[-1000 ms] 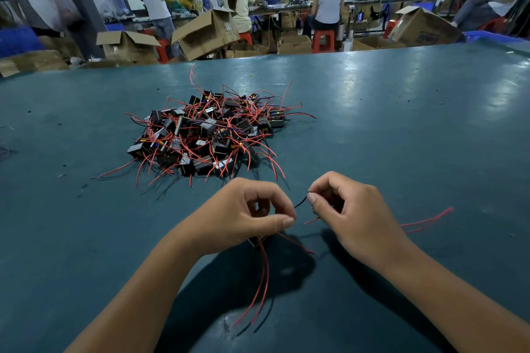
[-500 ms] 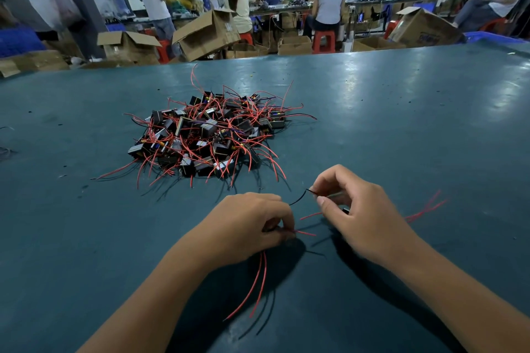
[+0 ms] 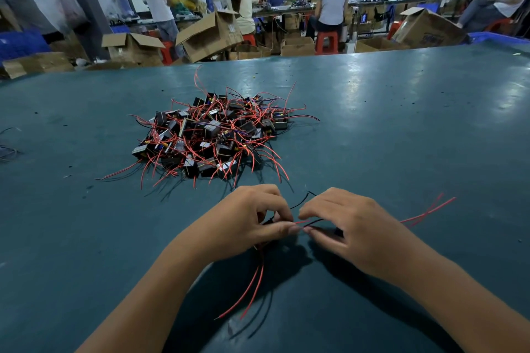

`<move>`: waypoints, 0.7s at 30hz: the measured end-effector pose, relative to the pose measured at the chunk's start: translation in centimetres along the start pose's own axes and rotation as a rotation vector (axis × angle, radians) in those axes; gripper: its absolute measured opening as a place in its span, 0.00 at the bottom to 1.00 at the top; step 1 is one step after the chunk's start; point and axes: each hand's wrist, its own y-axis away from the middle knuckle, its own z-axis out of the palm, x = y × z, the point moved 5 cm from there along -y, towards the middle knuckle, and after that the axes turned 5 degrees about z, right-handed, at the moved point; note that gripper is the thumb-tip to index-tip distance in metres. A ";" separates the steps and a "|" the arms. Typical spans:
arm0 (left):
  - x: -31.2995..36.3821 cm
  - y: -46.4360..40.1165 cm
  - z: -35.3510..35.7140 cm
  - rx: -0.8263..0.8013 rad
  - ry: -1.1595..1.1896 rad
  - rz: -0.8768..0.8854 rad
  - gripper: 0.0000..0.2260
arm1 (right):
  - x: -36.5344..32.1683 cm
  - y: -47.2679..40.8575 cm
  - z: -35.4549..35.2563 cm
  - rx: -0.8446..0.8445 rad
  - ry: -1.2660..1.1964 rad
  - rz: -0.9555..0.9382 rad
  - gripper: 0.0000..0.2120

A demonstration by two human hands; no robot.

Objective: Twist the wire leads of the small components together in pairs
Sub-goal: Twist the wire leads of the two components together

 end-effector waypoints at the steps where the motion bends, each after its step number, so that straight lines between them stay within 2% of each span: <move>1: 0.1 0.0 -0.1 0.016 0.015 0.000 0.03 | 0.0 0.0 0.2 -0.016 0.016 0.007 0.08; 2: 0.1 -0.1 -0.1 0.036 0.028 0.002 0.01 | 0.0 0.0 0.4 -0.029 0.037 0.011 0.08; 5: 0.2 0.0 0.0 0.074 0.068 -0.010 0.07 | 0.1 0.0 0.6 -0.039 0.060 0.008 0.06; 9: 0.1 0.0 0.4 0.020 0.078 -0.016 0.06 | 0.4 0.0 0.6 -0.042 0.030 0.045 0.07; 11: 0.1 0.0 0.6 0.014 0.050 0.002 0.09 | 0.7 0.0 0.7 -0.059 0.004 0.065 0.08; 15: -0.1 -0.3 0.9 0.028 -0.030 0.031 0.04 | 0.9 0.0 0.4 -0.034 -0.058 0.120 0.09; 21: -0.4 -0.3 0.4 0.111 -0.012 0.011 0.03 | 1.1 0.0 0.6 -0.102 -0.044 0.144 0.06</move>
